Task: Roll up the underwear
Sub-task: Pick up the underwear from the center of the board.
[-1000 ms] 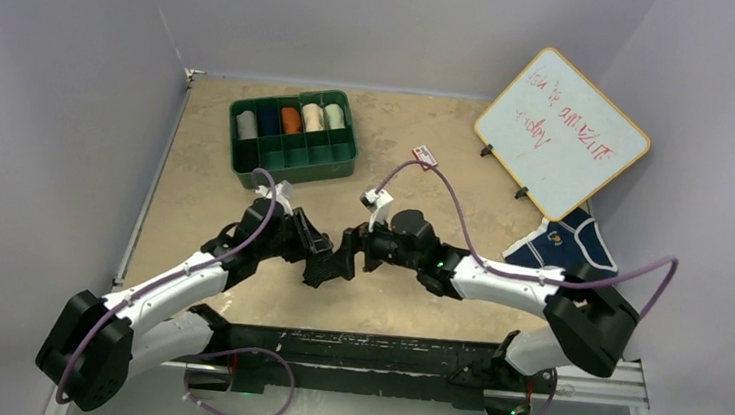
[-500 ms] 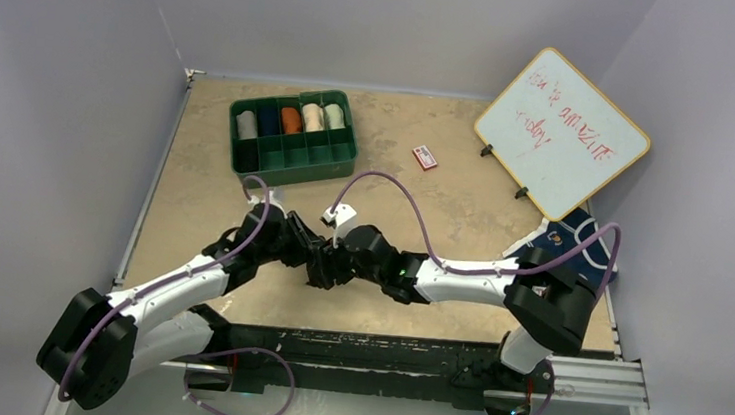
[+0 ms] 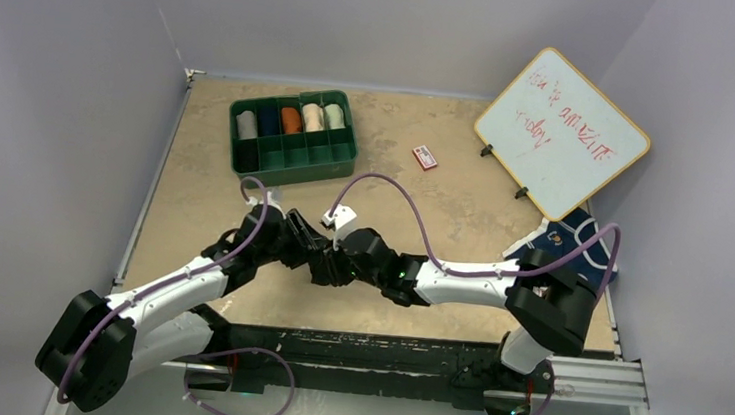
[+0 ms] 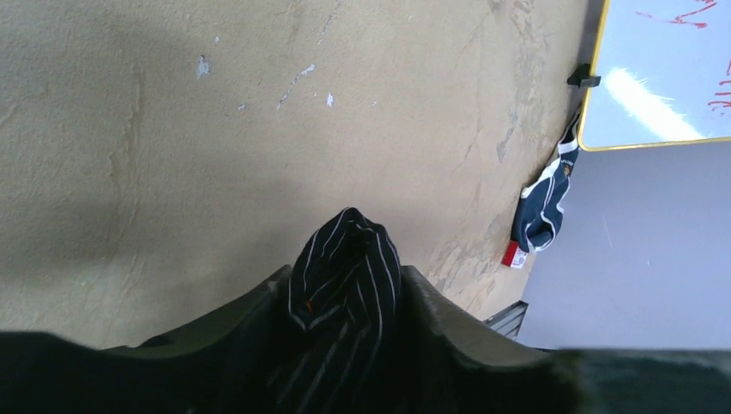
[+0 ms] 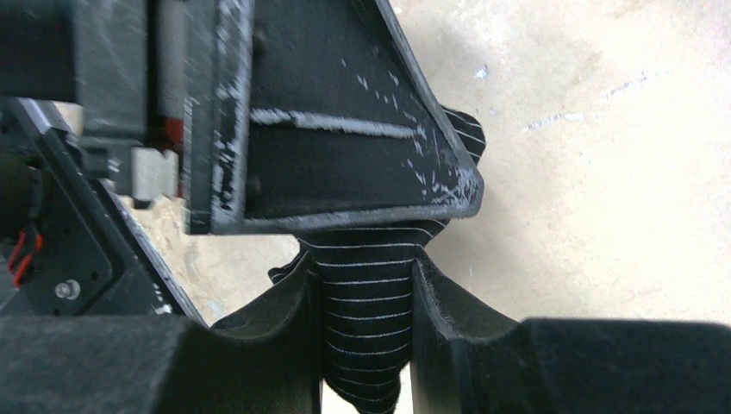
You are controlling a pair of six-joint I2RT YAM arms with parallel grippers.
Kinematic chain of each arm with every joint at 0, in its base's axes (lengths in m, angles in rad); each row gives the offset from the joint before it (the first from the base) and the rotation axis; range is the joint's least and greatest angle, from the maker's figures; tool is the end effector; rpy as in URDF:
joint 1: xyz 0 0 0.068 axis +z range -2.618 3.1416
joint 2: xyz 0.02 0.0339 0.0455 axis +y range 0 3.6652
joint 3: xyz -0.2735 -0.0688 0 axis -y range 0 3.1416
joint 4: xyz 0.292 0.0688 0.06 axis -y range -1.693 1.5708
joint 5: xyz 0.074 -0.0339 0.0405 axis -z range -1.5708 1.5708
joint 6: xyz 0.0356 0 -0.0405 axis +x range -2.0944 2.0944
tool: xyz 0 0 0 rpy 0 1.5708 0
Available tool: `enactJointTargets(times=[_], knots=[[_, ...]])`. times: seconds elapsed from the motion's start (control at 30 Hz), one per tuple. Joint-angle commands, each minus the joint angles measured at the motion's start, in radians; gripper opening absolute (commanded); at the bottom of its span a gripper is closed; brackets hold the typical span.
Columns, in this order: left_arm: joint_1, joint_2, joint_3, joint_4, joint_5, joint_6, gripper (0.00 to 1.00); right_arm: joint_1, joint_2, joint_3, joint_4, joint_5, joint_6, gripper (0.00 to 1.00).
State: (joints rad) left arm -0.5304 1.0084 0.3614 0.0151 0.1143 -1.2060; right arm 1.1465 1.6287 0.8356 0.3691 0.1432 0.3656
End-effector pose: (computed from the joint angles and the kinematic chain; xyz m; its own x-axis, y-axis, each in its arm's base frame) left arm 0.1977 -0.1206 0.1521 -0.7254 -0.6505 -0.2249 -0.2684 0.5683 -0.7778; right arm 0.1623 0.3470 0.1756 -0.4615 -0.1621 -0.8722 -0.7318 0.6253 0.2710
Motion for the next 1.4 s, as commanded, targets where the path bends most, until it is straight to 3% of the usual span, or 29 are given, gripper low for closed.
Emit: enactJointTargets(times=[0.0, 0.23, 0.53, 0.67, 0.9, 1.07, 1.17, 1.37], knots=[[0.004, -0.005, 0.037, -0.043, -0.021, 0.04, 0.5, 0.002, -0.02, -0.006, -0.081, 0.053, 0.01, 0.0], [0.006, -0.013, 0.025, -0.091, -0.032, 0.034, 0.56, 0.001, 0.023, 0.007, -0.133, 0.084, 0.036, 0.0], [0.004, -0.085, -0.003, -0.136, -0.033, -0.001, 0.56, 0.002, 0.051, 0.025, -0.177, 0.111, 0.051, 0.0], [0.006, -0.171, 0.026, -0.234, -0.109, 0.037, 0.56, -0.001, 0.036, 0.03, -0.196, 0.129, 0.037, 0.0], [0.036, -0.278, 0.235, -0.53, -0.432, 0.222, 0.59, -0.09, -0.031, 0.064, -0.266, 0.122, -0.011, 0.0], [0.145, -0.204, 0.384, -0.554, -0.544, 0.4, 0.62, -0.191, -0.057, 0.16, -0.306, 0.103, -0.078, 0.0], [0.251, -0.116, 0.451, -0.496, -0.468, 0.489, 0.64, -0.242, -0.033, 0.252, -0.347, 0.1, -0.121, 0.0], [0.542, 0.075, 0.544, -0.399, -0.188, 0.554, 0.64, -0.303, 0.074, 0.47, -0.419, 0.093, -0.196, 0.0]])
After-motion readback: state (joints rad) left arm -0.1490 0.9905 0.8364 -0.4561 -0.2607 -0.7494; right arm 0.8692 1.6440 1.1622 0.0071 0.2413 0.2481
